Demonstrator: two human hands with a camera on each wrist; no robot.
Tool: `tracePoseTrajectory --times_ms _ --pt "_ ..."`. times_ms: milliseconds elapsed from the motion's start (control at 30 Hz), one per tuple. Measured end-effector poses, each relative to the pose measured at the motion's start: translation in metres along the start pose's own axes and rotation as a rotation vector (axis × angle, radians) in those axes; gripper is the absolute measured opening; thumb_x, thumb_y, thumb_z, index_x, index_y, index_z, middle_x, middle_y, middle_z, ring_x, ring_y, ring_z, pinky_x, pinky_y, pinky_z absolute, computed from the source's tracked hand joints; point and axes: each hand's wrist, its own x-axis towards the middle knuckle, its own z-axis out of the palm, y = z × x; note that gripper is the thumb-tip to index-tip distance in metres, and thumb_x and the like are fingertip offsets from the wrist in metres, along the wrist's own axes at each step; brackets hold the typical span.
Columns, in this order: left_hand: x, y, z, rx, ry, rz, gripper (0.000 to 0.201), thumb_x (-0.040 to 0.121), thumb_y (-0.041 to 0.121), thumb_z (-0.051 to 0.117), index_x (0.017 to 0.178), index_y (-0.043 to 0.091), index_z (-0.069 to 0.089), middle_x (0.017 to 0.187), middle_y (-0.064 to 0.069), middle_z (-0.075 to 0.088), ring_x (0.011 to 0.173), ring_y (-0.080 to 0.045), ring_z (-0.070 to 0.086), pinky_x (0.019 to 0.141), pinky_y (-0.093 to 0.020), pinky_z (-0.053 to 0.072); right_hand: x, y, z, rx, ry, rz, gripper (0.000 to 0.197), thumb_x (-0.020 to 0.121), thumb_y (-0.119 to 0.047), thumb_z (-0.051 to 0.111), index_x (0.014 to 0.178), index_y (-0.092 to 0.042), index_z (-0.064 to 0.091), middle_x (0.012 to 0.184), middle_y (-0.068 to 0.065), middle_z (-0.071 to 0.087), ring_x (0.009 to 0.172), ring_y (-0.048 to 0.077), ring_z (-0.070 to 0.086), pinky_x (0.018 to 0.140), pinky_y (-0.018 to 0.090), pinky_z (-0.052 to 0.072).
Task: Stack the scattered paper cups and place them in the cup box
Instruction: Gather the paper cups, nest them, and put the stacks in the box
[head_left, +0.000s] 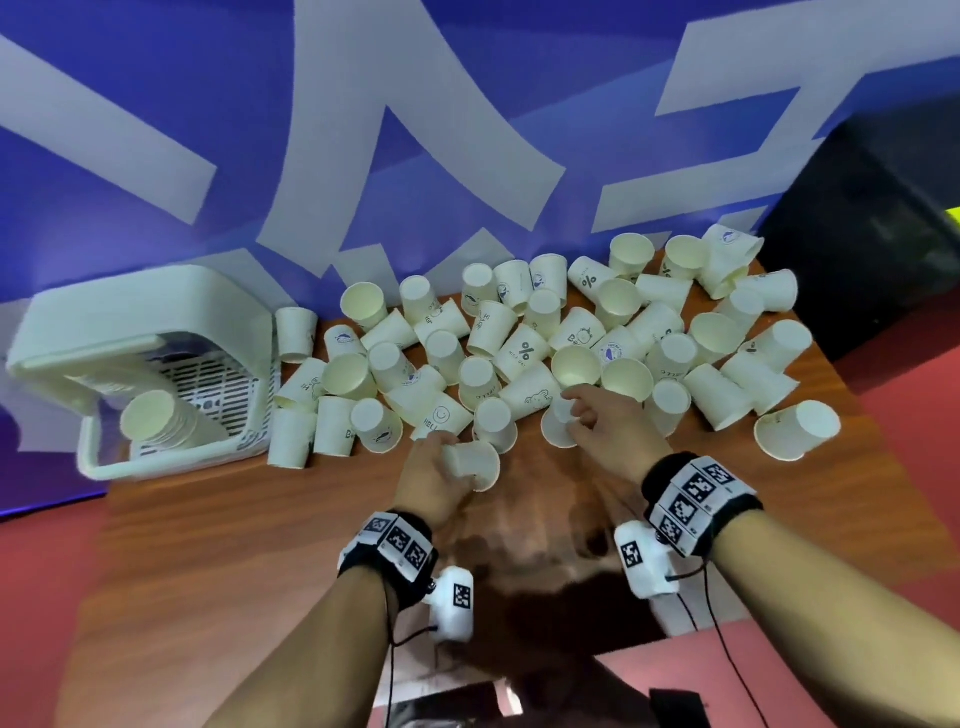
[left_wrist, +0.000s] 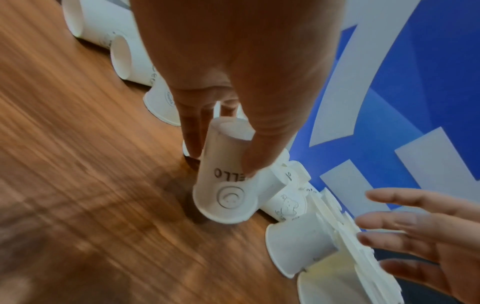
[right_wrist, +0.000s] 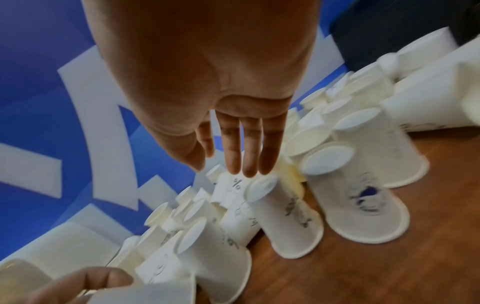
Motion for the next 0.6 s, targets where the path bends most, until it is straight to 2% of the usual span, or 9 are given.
tracePoseTrajectory --times_ms 33,100,133,267,333,400,500,600 --pt "-0.003 -0.003 -0.005 -0.044 0.016 -0.012 0.055 0.067 0.023 0.082 0.112 0.019 0.053 0.105 -0.002 0.057 0.097 -0.021 0.056 0.081 -0.032 0.049 0.005 -0.006 0.004 -0.021 -0.034 -0.026 0.043 0.091 -0.017 0.061 0.133 -0.023 0.055 0.112 -0.002 0.060 0.102 0.016 0.058 0.093 0.034 0.048" --pt "-0.008 -0.008 -0.015 -0.103 0.049 -0.034 0.051 0.070 0.021 0.084 0.109 0.019 0.051 0.095 0.005 0.057 0.087 -0.014 0.055 0.068 -0.020 0.041 0.016 -0.017 0.014 -0.060 -0.077 -0.098 0.047 0.091 -0.020 0.061 0.137 -0.023 0.051 0.120 0.000 0.057 0.107 0.019 0.057 0.094 0.035 0.045" --pt "-0.012 -0.010 -0.020 -0.121 0.067 -0.044 0.050 0.072 0.020 0.083 0.109 0.019 0.050 0.094 0.007 0.056 0.086 -0.012 0.055 0.066 -0.018 0.038 0.022 -0.022 0.021 -0.086 -0.087 -0.128 0.050 0.090 -0.022 0.063 0.138 -0.024 0.051 0.123 -0.001 0.054 0.109 0.020 0.056 0.094 0.034 0.044" --pt "-0.023 -0.021 -0.039 -0.200 0.140 -0.064 0.046 0.077 0.022 0.080 0.113 0.019 0.051 0.105 0.000 0.061 0.097 -0.018 0.057 0.079 -0.026 0.042 0.044 -0.037 0.049 -0.226 -0.131 -0.223 0.058 0.087 -0.021 0.065 0.142 -0.026 0.048 0.136 0.008 0.045 0.122 0.029 0.046 0.101 0.037 0.040" --pt "-0.027 -0.028 -0.046 -0.239 0.173 -0.083 0.043 0.077 0.025 0.079 0.109 0.019 0.051 0.103 0.002 0.062 0.093 -0.016 0.058 0.077 -0.026 0.043 0.051 -0.044 0.059 -0.354 -0.183 -0.249 0.062 0.087 -0.021 0.062 0.146 -0.029 0.043 0.148 0.007 0.036 0.129 0.030 0.037 0.105 0.040 0.038" --pt "-0.031 -0.036 -0.052 -0.257 0.211 -0.095 0.042 0.077 0.029 0.080 0.107 0.018 0.052 0.098 0.003 0.063 0.087 -0.013 0.058 0.069 -0.024 0.041 0.057 -0.046 0.067 -0.460 -0.228 -0.283 0.063 0.088 -0.023 0.059 0.147 -0.032 0.039 0.154 0.004 0.029 0.131 0.029 0.034 0.105 0.041 0.039" --pt "-0.037 -0.046 -0.058 -0.303 0.261 -0.105 0.039 0.077 0.032 0.080 0.102 0.020 0.053 0.093 0.006 0.064 0.083 -0.011 0.060 0.066 -0.021 0.042 0.063 -0.046 0.077 -0.532 -0.271 -0.310 0.063 0.090 -0.020 0.055 0.149 -0.035 0.036 0.156 0.002 0.026 0.133 0.026 0.032 0.104 0.038 0.039" --pt "-0.043 -0.052 -0.062 -0.330 0.287 -0.102 0.037 0.079 0.029 0.078 0.104 0.022 0.053 0.093 0.009 0.064 0.082 -0.008 0.060 0.067 -0.020 0.043 0.063 -0.046 0.082 -0.544 -0.300 -0.303 0.062 0.092 -0.014 0.052 0.149 -0.034 0.037 0.157 0.004 0.025 0.136 0.026 0.029 0.108 0.039 0.037"
